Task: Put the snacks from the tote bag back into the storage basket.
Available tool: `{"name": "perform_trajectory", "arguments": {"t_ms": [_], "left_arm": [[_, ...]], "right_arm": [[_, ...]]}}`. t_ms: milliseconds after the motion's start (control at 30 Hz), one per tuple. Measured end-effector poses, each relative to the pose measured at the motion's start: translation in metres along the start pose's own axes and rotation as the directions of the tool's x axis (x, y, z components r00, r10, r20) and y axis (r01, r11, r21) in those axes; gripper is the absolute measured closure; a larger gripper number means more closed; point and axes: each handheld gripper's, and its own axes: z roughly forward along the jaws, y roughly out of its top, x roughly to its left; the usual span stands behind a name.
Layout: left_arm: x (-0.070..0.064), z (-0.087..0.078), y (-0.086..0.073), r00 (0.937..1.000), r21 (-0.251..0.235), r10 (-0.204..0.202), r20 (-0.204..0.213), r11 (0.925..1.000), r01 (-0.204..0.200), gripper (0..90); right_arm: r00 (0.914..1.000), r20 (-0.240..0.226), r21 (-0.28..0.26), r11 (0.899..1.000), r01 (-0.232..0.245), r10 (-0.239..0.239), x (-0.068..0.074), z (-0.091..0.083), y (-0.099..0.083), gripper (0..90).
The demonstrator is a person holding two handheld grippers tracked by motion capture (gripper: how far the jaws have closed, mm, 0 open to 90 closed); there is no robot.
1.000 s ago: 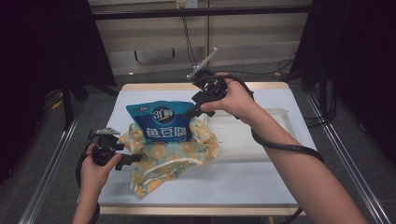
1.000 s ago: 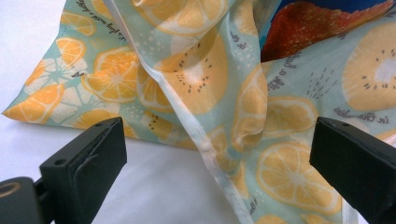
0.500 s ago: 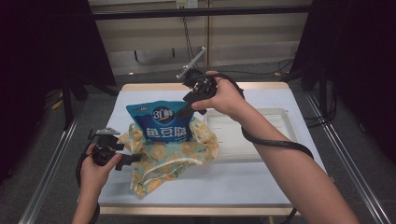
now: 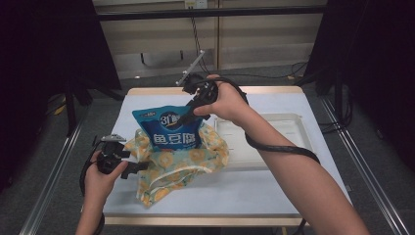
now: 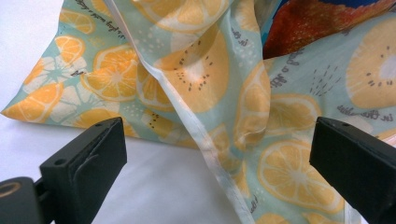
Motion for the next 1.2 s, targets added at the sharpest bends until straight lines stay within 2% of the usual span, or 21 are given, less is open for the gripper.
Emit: {"name": "perform_trajectory", "arguments": {"t_ms": [167,233,300,367,400,500,667,767,800,900,1033,1133,1200], "left_arm": [[-0.001,0.0,0.001,1.0,0.008,0.0,0.007,1.0,-0.001,3.8],[-0.001,0.0,0.001,1.0,0.004,0.0,0.006,1.0,0.0,3.8],[-0.002,0.001,0.001,1.0,0.003,-0.003,0.005,1.0,0.003,3.8],[-0.002,0.001,0.001,1.0,0.001,-0.003,0.004,1.0,0.003,3.8],[-0.001,0.001,0.001,1.0,0.006,0.006,0.005,1.0,-0.006,3.8],[-0.001,0.0,0.001,0.9999,0.009,0.01,0.002,0.9999,-0.01,3.8],[-0.002,0.002,0.001,1.0,0.004,-0.001,0.004,1.0,0.001,3.8],[-0.002,0.002,0.001,1.0,0.008,0.001,0.003,1.0,-0.001,3.8],[-0.002,0.002,0.001,1.0,0.008,0.003,0.0,1.0,-0.003,3.8],[-0.002,0.002,0.001,1.0,0.006,0.002,0.003,1.0,-0.002,3.8],[-0.002,0.002,0.001,0.9999,0.015,0.01,0.003,0.9998,-0.01,3.8],[-0.003,0.002,0.001,1.0,0.014,0.005,0.007,0.9999,-0.005,3.8],[-0.002,0.002,0.001,0.9998,0.025,0.015,0.012,0.9996,-0.015,3.8]], "right_arm": [[1.0,-0.001,0.009,1.0,0.001,-0.001,0.001,0.001,0.003,49.5],[0.9999,-0.003,0.016,1.0,0.016,-0.016,0.0,0.002,0.004,51.8],[1.0,-0.003,0.025,1.0,0.004,-0.004,0.001,0.002,0.005,53.0],[0.9998,0.0,0.027,0.999,0.018,-0.018,-0.001,0.003,0.005,56.6],[1.0,-0.003,0.024,1.0,0.006,-0.006,-0.002,0.003,0.005,58.4],[0.9998,-0.014,0.024,1.0,0.014,-0.014,-0.005,0.005,0.006,62.9],[0.9996,-0.016,0.023,0.999,0.025,-0.025,-0.003,0.008,0.009,67.2],[0.9989,0.005,0.068,0.997,0.047,-0.048,-0.002,0.012,0.011,71.2],[0.999,-0.004,0.076,0.996,0.044,-0.044,-0.002,0.013,0.011,73.0],[0.9987,-0.013,0.082,0.995,0.05,-0.049,-0.002,0.016,0.013,79.6],[0.9963,-0.01,0.098,0.991,0.085,-0.085,0.001,0.018,0.015,89.0],[0.9939,0.0,0.111,0.988,0.11,-0.11,0.004,0.019,0.017,90.0],[0.9947,-0.003,0.127,0.987,0.102,-0.103,0.005,0.018,0.018,90.0]]}}
